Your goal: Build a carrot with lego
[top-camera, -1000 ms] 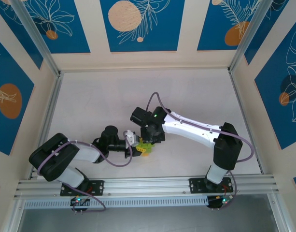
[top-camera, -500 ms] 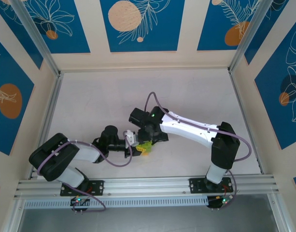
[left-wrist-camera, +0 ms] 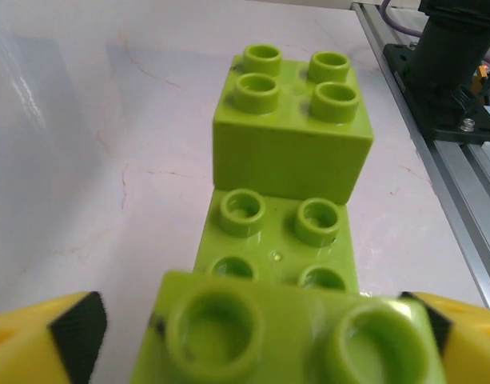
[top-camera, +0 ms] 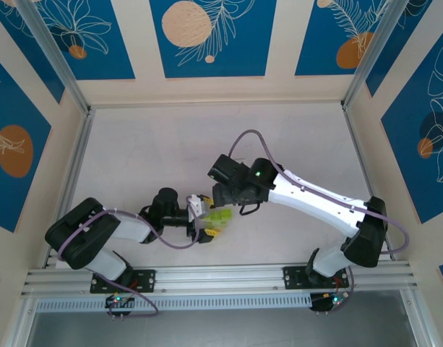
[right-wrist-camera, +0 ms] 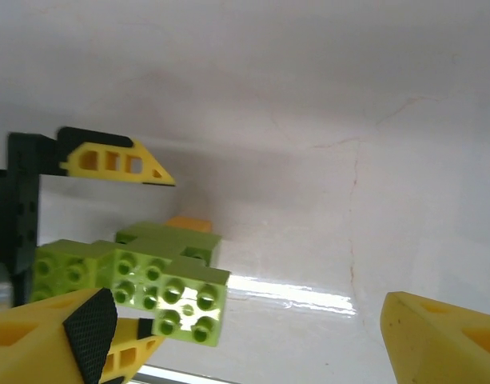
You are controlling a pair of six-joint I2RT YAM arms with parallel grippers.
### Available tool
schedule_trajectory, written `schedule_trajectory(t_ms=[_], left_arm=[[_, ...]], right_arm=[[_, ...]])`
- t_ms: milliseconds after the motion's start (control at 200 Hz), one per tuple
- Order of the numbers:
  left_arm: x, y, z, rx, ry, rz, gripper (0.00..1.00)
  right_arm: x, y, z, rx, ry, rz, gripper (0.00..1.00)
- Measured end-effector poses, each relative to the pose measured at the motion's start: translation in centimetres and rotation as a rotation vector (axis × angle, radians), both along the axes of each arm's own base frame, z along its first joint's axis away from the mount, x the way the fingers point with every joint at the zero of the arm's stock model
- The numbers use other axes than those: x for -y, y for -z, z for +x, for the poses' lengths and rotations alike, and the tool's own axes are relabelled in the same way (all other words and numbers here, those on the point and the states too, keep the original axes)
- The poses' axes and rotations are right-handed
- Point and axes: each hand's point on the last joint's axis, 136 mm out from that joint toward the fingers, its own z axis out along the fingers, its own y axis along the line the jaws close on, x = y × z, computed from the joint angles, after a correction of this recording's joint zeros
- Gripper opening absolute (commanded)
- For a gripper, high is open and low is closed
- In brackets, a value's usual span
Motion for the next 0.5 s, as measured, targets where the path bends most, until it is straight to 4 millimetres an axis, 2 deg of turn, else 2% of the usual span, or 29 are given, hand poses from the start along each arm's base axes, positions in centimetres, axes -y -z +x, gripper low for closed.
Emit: schedule_trajectory(t_ms=[225, 495], left_arm=[[-0.1, -0.5, -0.1, 0.014, -0.002, -0.011, 0.99], [-0.9, -1.0, -1.5, 0.003, 0.013, -0.035, 0.99]], right_arm=[[1.7, 3.0, -1.4, -0.01, -0.016, -0.064, 0.86], [3.7, 6.0, -6.0, 0.01, -0.059, -0.093, 0.88]])
